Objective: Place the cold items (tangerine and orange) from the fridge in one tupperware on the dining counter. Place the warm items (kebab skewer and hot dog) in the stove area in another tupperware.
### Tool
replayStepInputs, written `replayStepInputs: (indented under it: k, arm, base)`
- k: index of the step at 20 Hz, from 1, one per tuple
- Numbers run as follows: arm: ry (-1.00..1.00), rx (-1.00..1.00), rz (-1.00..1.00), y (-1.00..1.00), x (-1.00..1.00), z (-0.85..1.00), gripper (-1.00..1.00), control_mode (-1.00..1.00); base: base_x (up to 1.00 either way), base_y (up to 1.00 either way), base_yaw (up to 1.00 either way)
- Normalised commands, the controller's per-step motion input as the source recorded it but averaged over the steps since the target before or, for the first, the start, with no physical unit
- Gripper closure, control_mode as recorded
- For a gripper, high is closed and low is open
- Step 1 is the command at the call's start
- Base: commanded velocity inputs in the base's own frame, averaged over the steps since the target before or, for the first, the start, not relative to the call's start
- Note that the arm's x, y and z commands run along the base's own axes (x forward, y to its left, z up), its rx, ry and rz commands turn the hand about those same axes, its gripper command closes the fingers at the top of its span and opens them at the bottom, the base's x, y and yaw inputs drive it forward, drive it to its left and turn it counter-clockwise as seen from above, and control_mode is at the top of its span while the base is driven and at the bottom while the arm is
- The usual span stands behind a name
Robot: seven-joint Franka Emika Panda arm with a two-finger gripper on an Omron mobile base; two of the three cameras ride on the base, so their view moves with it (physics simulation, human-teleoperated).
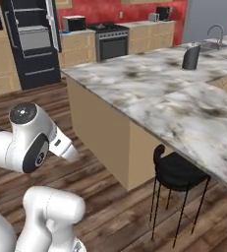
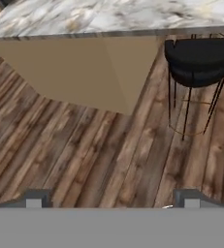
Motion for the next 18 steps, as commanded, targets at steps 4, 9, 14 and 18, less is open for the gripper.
replayStepInputs:
  k: [4,9,14,18]
  arm:
    - [0.00,0.00,0.00,0.00,0.00,0.00,-1.00,1.00]
    - [0.00,0.00,0.00,0.00,0.00,0.00,-1.00,1.00]
    - [0.00,0.00,0.00,0.00,0.00,0.00,-1.00,1.00]
    - [0.00,0.00,0.00,0.00,0.00,0.00,-1.00,1.00]
  base:
    - [0.82,1.00,-0.09]
    - [0.81,1.00,-0.10]
    - [0.85,1.00,-0.11]
    - [0.83,1.00,-0.12]
